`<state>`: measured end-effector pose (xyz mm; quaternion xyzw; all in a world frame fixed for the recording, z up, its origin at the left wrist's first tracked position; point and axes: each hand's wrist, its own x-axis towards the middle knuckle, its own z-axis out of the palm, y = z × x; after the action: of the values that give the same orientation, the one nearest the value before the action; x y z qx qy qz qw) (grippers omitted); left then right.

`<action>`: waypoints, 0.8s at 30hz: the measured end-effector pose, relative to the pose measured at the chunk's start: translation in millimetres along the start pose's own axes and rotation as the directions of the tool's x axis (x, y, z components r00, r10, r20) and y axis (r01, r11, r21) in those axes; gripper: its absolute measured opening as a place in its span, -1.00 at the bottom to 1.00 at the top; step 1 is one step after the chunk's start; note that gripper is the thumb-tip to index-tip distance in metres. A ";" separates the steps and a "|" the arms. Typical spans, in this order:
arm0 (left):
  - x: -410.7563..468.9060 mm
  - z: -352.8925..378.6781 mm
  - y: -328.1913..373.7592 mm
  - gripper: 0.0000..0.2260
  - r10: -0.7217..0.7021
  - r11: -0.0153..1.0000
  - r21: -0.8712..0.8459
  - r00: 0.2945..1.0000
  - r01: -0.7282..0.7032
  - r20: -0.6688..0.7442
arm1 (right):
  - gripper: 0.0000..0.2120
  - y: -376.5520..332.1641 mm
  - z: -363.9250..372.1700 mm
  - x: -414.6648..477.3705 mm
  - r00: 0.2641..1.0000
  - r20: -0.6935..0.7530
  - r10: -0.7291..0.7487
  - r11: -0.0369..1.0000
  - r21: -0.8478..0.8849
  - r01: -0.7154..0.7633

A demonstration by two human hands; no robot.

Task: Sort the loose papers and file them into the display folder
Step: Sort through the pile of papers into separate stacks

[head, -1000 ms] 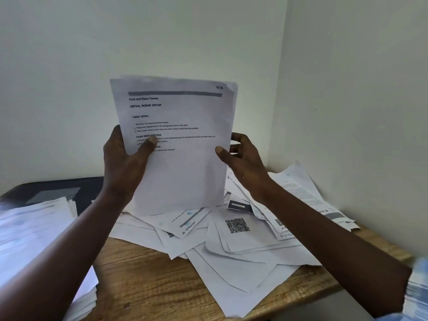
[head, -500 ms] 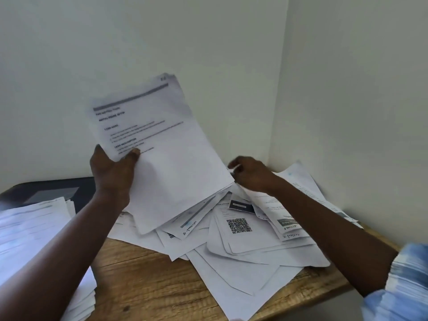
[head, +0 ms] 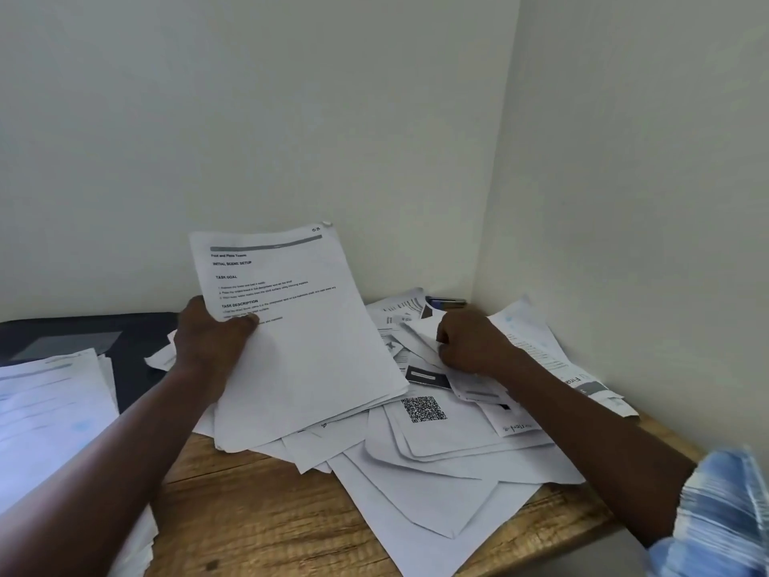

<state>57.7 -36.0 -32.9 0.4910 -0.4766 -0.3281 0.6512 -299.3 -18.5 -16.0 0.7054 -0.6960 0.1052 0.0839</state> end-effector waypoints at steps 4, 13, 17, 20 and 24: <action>-3.6 3.9 9.1 -0.61 0.012 0.990 -0.144 1.000 -0.013 -0.006 | -0.83 -25.9 -7.2 -2.3 0.942 -0.313 -0.124 0.988 -0.123 0.089; 1.3 3.4 13.5 -0.62 0.037 0.967 -0.253 0.999 -0.026 0.038 | -0.92 -68.6 7.4 -0.1 0.828 -0.334 -0.450 0.758 0.347 0.552; 2.0 7.7 -0.9 -0.63 0.041 0.993 -0.119 0.993 -0.028 0.107 | -0.75 -35.2 3.7 0.6 0.966 -0.218 -0.140 0.777 0.581 0.244; 2.6 8.6 -9.2 -0.64 0.060 0.997 -0.057 0.990 -0.053 0.128 | -0.85 10.1 -9.3 -9.9 0.992 -0.118 0.040 0.706 0.706 0.055; 2.1 8.7 -10.0 -0.58 0.067 0.997 0.028 0.990 -0.070 0.120 | -0.84 42.3 -36.1 -42.3 0.998 0.038 -0.052 0.692 0.722 0.009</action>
<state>50.6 -43.7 -41.2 0.4643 -0.5365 -0.3266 0.6244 -343.2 31.1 6.4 0.6958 -0.5891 0.3486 -0.2172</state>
